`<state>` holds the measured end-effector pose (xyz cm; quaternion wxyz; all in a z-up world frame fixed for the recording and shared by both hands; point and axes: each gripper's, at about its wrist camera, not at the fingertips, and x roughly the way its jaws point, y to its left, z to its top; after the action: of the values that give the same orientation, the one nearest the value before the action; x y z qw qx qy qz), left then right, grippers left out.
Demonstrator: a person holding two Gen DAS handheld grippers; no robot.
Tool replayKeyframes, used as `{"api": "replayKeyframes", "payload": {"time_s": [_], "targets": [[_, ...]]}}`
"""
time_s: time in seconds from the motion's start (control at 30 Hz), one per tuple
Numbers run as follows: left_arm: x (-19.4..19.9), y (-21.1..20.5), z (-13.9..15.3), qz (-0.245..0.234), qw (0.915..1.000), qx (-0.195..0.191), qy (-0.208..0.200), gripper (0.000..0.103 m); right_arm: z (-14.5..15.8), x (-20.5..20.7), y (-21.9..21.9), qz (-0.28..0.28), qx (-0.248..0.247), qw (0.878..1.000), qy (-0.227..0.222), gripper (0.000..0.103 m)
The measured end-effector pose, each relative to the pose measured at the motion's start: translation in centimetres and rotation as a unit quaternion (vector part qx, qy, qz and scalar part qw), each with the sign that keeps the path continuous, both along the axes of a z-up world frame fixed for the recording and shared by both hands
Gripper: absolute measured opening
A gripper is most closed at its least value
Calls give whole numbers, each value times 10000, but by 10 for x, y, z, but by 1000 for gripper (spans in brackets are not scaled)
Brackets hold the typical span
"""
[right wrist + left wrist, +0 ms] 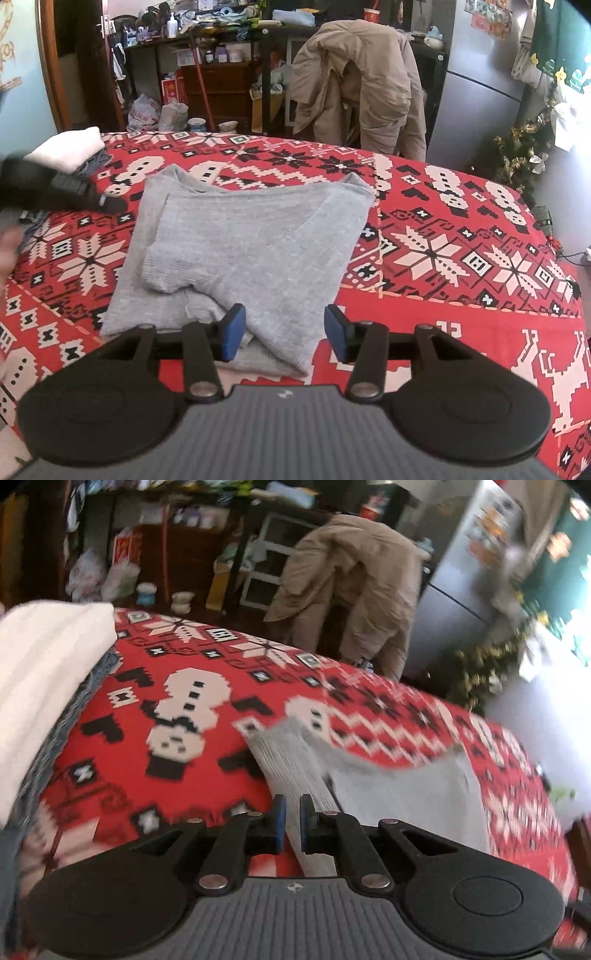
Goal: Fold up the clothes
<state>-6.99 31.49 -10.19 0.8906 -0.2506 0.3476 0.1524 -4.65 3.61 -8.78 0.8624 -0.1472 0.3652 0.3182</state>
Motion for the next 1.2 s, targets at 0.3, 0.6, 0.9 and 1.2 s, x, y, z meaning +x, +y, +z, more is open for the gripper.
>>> {"api": "replayKeyframes", "payload": {"time_s": [0.3,0.6,0.9,1.2], "targets": [[37,34,-20,101,9995,-188,223,6,-9,19,1,-138,-46,9998,139,53],[45,48,-7,258,9992,155,272,6,-10,43,14,-207,12,9998,-26,54],[28,9,2,-483,9988,-30,64,6,-13,134,25,-642,484,9963,316,5],[51,18,-15,-277,9990,40,353,6,-37,202,38,-862,468,9938,525,6]]}}
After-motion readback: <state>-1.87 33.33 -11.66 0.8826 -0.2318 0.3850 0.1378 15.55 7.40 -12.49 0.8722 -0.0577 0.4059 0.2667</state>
